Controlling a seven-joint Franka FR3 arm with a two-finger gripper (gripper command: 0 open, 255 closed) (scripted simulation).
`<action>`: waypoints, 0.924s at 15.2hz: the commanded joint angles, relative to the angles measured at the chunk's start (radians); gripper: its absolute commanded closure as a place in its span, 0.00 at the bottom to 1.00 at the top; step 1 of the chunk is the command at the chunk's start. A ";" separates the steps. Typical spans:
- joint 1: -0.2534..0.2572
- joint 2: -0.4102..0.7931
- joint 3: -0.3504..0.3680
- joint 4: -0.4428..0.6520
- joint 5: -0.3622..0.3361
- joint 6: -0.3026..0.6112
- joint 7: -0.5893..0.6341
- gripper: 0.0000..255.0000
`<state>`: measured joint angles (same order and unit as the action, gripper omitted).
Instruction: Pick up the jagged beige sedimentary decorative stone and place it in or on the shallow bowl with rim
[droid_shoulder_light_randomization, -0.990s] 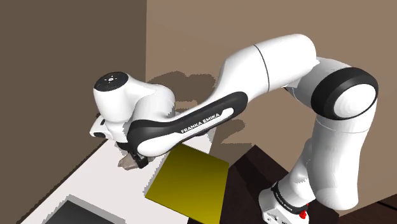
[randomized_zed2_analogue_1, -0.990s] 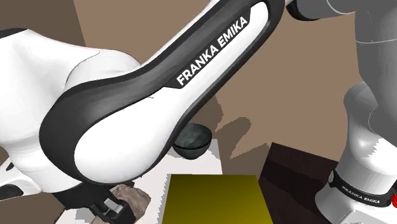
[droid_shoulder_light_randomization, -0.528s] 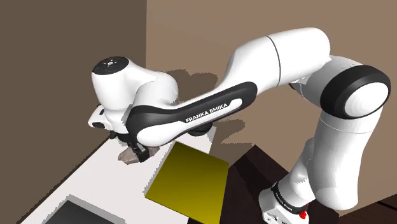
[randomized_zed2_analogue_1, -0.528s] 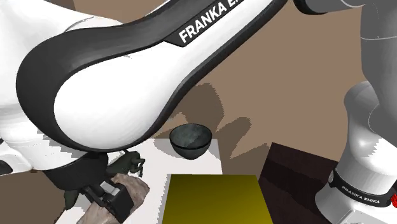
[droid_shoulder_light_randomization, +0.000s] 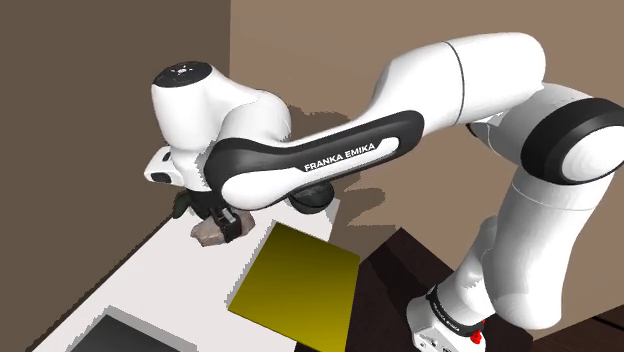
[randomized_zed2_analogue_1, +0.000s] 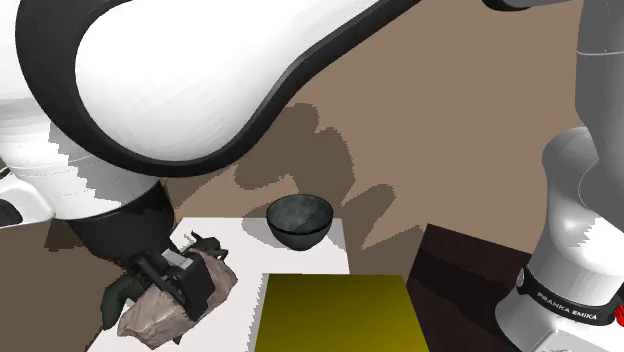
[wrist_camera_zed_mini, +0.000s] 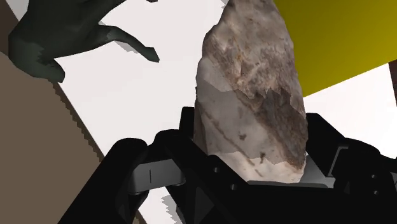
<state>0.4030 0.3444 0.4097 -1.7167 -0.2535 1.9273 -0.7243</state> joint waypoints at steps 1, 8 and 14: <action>-0.033 -0.047 -0.006 -0.051 0.016 0.013 -0.039 1.00; -0.149 -0.205 -0.050 -0.240 0.069 0.079 -0.201 1.00; -0.230 -0.308 -0.110 -0.353 0.098 0.116 -0.351 1.00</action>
<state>0.1877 0.0536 0.3121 -2.0540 -0.1596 2.0388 -1.0456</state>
